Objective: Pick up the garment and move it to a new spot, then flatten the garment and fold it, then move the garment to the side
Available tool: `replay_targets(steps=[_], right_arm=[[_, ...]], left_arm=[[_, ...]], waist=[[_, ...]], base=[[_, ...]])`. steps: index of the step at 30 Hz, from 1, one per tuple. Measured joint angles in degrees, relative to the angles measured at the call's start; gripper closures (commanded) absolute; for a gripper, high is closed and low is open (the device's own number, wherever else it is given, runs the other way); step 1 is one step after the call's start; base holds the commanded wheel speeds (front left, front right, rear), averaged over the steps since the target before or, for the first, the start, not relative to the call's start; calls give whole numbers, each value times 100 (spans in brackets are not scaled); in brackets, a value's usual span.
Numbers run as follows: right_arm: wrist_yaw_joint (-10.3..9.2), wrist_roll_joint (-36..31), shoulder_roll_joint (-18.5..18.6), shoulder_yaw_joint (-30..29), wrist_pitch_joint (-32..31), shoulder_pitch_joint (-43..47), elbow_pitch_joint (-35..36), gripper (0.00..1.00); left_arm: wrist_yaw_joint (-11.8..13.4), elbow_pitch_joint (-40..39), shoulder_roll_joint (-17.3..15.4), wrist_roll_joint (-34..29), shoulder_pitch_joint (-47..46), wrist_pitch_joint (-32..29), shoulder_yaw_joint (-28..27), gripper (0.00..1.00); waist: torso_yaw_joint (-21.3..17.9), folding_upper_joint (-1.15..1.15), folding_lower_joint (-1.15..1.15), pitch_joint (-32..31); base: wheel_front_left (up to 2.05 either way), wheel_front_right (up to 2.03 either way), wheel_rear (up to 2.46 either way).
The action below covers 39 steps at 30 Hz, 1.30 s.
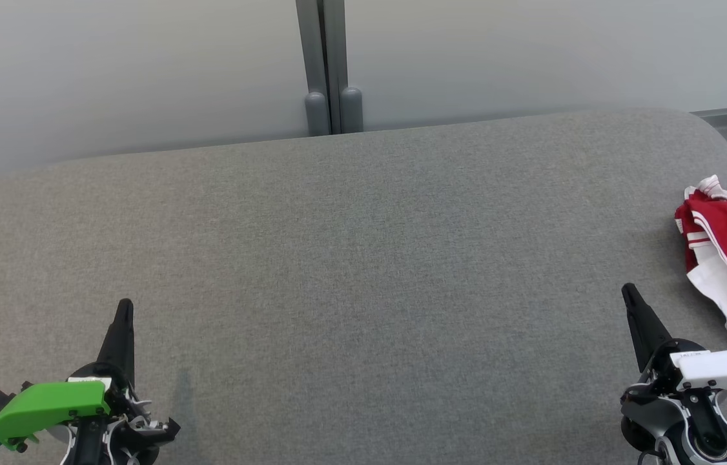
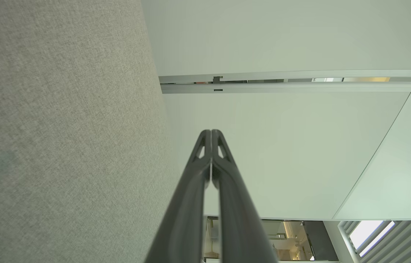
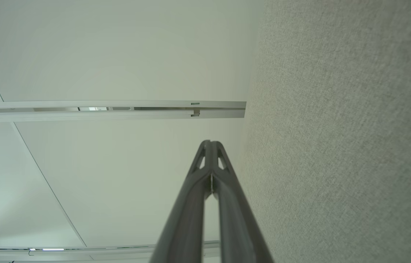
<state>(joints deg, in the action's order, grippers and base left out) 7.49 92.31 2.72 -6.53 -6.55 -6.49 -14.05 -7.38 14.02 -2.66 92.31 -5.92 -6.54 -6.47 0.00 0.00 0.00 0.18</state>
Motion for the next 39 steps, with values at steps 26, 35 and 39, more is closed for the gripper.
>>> replay_targets(steps=[26, 35, 39], right_arm=[[0, 0, 0, 0, 0, 0, 0, 100], [0, 0, 0, 0, 0, 0, 0, 100], [0, 0, 0, 0, 0, 0, 0, 100]], left_arm=[[0, 0, 0, 1, 0, 0, 0, 100], [0, 0, 0, 1, 0, 0, 0, 100], [0, 0, 0, 1, 0, 0, 0, 100]], waist=[[0, 0, 0, 0], [0, 0, 0, 0], [0, 0, 0, 0]], base=[[0, 0, 0], [0, 0, 0], [0, 0, 0]])
